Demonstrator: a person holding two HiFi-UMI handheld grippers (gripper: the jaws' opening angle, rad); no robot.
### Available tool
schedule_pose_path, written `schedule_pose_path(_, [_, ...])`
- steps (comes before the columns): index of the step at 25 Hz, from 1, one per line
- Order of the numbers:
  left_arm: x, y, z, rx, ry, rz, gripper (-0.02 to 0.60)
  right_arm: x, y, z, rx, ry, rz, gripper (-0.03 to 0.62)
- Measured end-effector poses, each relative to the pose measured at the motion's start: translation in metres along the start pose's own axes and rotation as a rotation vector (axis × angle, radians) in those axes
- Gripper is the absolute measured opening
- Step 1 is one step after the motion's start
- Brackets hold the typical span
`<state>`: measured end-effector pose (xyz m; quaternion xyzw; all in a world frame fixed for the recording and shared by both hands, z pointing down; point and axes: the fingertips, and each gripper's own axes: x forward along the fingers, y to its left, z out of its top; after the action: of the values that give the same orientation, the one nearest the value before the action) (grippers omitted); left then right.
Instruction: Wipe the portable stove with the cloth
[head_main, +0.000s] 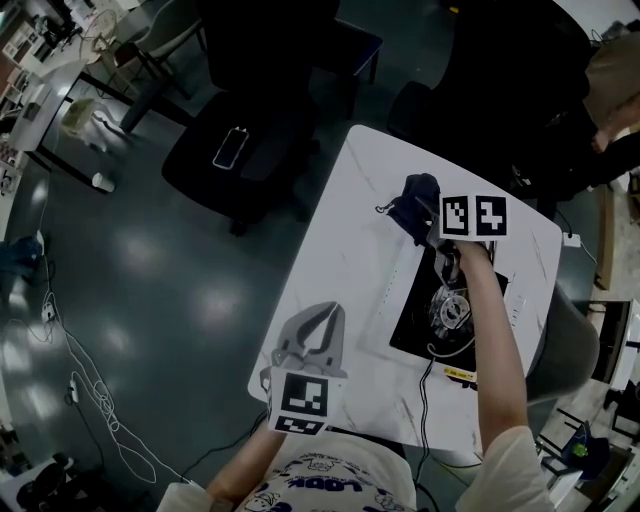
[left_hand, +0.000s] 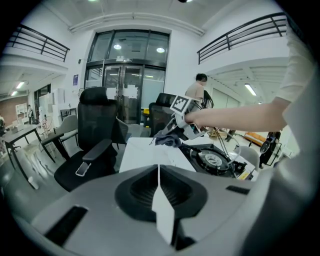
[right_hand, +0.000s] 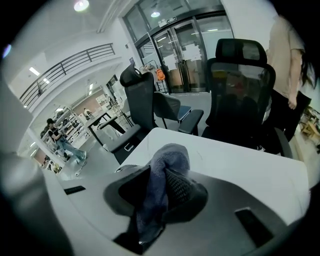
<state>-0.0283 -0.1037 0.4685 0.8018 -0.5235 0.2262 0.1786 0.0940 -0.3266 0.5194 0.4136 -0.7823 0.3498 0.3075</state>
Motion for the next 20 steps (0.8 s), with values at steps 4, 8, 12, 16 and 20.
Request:
schedule_pose_path(4, [-0.001, 0.001, -0.001, -0.004, 0.0, 0.004, 0.021, -0.006, -0.012, 0.008, 0.007, -0.039, -0.041, 0.092])
schedule_pose_path(8, [0.0, -0.001, 0.0, -0.004, 0.002, 0.002, 0.021, -0.014, -0.024, 0.007, 0.012, -0.029, -0.044, 0.091])
schedule_pose_path(12, [0.002, -0.007, -0.001, 0.0, 0.005, -0.008, 0.021, -0.02, -0.032, -0.006, 0.018, 0.003, -0.037, 0.091])
schedule_pose_path(16, [0.004, -0.018, 0.001, 0.013, 0.003, -0.026, 0.021, -0.025, -0.049, -0.022, -0.027, 0.038, -0.097, 0.091])
schedule_pose_path(20, [0.004, -0.024, 0.001, 0.021, 0.006, -0.038, 0.021, -0.031, -0.059, -0.035, -0.066, 0.064, -0.133, 0.091])
